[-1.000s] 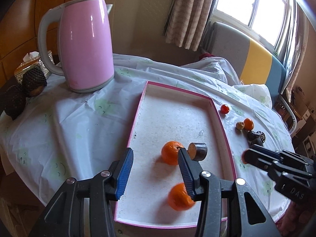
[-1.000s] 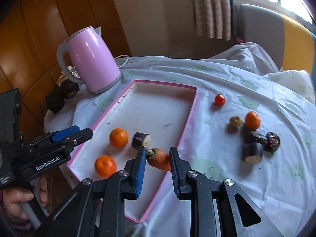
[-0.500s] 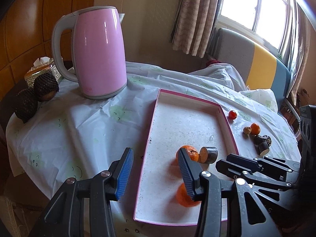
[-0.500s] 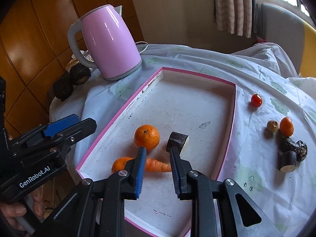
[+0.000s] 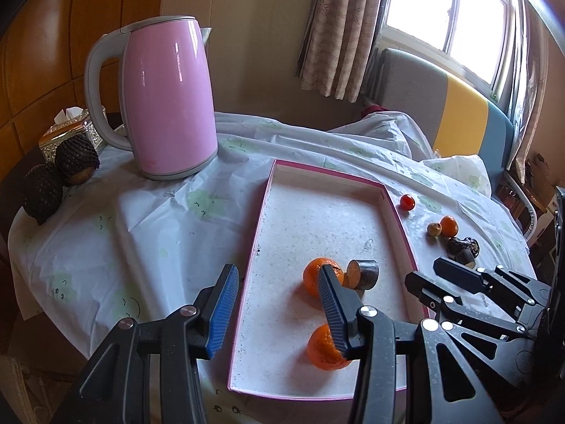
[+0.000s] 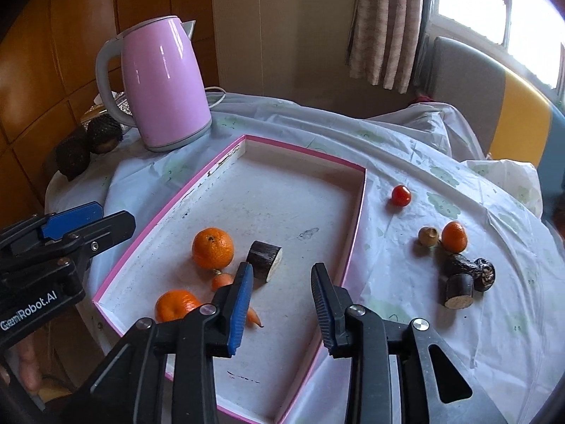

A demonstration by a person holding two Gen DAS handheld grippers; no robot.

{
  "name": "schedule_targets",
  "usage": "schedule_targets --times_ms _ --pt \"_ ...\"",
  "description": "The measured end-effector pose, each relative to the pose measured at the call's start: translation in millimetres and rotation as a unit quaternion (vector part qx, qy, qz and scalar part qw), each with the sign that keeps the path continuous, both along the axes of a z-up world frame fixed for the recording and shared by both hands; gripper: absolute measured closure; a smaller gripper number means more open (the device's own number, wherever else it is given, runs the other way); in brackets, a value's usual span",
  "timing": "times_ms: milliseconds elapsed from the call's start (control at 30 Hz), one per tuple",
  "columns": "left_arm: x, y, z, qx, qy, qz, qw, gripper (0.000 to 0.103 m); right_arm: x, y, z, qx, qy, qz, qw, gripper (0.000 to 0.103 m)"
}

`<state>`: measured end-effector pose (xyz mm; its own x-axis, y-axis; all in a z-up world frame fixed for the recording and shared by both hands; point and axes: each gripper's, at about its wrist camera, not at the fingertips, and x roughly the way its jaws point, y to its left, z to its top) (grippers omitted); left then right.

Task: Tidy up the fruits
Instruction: 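Lower the carrot into the tray and open the right gripper, then withdraw the right gripper from the tray toward the remaining produce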

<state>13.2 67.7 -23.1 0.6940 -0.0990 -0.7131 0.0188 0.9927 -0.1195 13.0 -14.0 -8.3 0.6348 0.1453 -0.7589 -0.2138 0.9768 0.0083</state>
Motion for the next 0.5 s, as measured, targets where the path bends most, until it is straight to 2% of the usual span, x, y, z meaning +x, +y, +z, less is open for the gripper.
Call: schedule_targets --times_ms 200,500 --pt "-1.0 -8.3 1.0 0.007 0.003 -0.007 1.0000 0.055 -6.2 -3.6 4.5 -0.018 -0.022 -0.012 1.000 0.063" --pt "-2.0 -21.7 1.8 0.019 0.004 -0.021 0.9996 0.055 -11.7 -16.6 8.2 -0.009 -0.031 -0.031 0.999 0.060"
